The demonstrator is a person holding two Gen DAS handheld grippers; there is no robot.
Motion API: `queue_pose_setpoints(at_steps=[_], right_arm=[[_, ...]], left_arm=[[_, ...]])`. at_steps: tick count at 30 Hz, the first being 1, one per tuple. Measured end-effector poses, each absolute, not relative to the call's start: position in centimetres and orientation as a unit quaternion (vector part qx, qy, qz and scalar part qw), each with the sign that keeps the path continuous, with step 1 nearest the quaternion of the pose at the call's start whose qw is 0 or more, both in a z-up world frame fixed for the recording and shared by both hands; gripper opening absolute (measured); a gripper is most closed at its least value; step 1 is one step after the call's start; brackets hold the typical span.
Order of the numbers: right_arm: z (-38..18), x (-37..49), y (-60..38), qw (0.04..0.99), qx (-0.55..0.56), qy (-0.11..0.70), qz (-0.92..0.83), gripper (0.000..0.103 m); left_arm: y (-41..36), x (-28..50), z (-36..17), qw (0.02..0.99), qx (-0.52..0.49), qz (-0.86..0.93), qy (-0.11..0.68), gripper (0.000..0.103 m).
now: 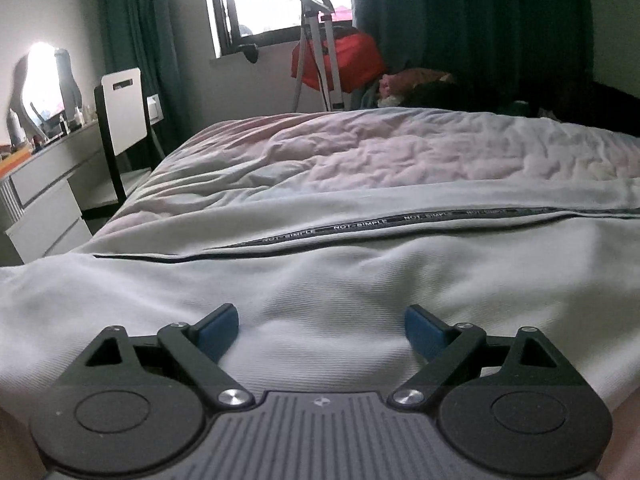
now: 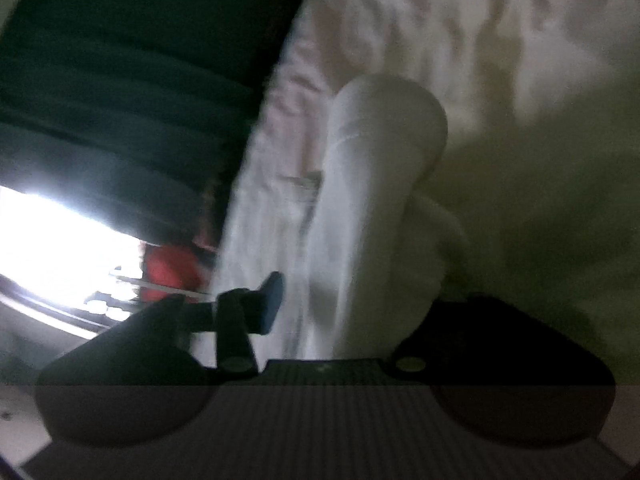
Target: Fold clothes
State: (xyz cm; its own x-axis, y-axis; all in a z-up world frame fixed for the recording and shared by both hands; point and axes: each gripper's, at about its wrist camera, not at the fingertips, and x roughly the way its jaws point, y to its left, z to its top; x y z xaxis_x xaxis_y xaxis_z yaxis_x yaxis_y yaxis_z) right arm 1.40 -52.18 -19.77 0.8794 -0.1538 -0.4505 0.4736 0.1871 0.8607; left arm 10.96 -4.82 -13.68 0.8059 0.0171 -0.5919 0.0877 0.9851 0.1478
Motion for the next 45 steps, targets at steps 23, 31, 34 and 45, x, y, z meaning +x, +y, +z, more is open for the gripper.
queue_pose_setpoints(at_steps=[23,31,34,45], right_arm=[[-5.9,6.3,-35.8,0.978,0.028,0.076,-0.192,0.015],[-9.2,6.3,-19.8,0.98,-0.179,0.082,-0.02,0.015],[-14.0,6.6,-16.5,0.957,-0.238,0.156,0.058,0.015],[-13.9,7.0,-13.5,0.958,-0.237,0.15,0.064,0.016]], left_arm=[[-0.3,10.7,-9.6,0.958,-0.031,-0.021,0.285,0.092],[3.3,9.7,-7.2,0.96,-0.096,-0.004,0.262,0.092],[4.0,9.4,-7.3,0.958,-0.105,0.001,0.267,0.092],[4.9,9.8,-7.2,0.951,-0.15,-0.009,0.269,0.092]])
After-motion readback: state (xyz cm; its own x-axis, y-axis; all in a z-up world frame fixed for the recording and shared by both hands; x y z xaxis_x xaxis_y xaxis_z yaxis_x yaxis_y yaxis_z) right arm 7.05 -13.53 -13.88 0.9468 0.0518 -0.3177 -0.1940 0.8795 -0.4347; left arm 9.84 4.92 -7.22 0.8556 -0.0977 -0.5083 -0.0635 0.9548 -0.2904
